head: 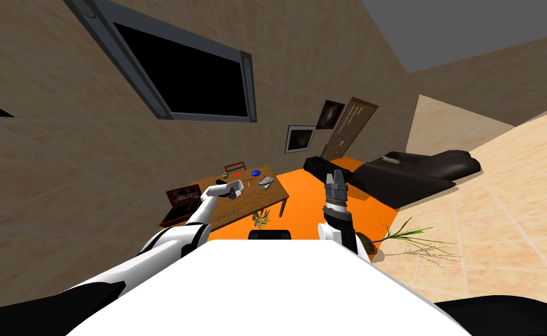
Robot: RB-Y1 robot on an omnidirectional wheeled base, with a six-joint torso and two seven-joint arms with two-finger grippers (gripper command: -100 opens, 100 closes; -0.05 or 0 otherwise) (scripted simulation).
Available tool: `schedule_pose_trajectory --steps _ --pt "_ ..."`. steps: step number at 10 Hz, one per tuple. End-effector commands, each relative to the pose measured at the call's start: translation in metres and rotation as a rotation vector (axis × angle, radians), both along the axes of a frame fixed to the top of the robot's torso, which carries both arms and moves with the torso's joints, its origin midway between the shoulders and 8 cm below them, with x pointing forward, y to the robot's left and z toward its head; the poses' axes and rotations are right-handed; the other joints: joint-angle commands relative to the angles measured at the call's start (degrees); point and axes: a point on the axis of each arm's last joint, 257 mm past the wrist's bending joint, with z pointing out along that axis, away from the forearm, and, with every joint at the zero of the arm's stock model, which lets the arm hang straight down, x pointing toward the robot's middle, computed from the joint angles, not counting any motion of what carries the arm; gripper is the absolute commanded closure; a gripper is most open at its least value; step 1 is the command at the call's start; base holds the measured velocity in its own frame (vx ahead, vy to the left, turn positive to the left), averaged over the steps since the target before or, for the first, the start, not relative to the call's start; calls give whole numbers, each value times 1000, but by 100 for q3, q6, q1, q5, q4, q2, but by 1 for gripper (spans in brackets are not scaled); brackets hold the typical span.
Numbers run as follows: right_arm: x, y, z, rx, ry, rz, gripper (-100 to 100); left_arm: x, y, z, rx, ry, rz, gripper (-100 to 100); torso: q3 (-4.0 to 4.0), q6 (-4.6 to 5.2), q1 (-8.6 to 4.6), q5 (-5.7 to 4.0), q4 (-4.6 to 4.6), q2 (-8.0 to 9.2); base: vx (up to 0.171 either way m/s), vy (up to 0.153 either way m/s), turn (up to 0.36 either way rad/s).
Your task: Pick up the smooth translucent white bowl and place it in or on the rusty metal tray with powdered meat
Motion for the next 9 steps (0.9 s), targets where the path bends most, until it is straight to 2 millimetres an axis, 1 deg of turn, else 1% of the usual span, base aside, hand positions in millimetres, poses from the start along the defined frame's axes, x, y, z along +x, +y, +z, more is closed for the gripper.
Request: schedule_pose_trajectory --steps 1,3,4,5,6,7,9 --pt "0 0 0 0 0 0 0 1 0 7 -3 5 1 100 0 0 0 0 0 0 0 0 0" --pt "0 0 0 0 0 0 0 4 1 15 -3 5 1 100 4 1 -3 -3 4 3 -10 -4 -3" --pt "0 0 0 0 0 0 0 4 1 12 -2 4 1 100 8 0 -7 -5 7 10 -10 -3 0" --pt "0 0 0 0 0 0 0 4 1 12 -3 6 1 0 9 0 -7 -6 7 10 0 0 0" --pt "0 0 0 0 0 0 0 27 -4 38 -20 -54 8 100 9 0 -7 -7 8 9 -27 -65 16" --pt "0 0 0 0 0 0 0 27 -4 38 -20 -54 8 100 18 5 -33 -15 19 17 -15 -70 18" --pt "0 0 0 0 0 0 0 50 -18 67 -73 -111 26 100 16 13 -55 -21 23 9 23 -108 5"
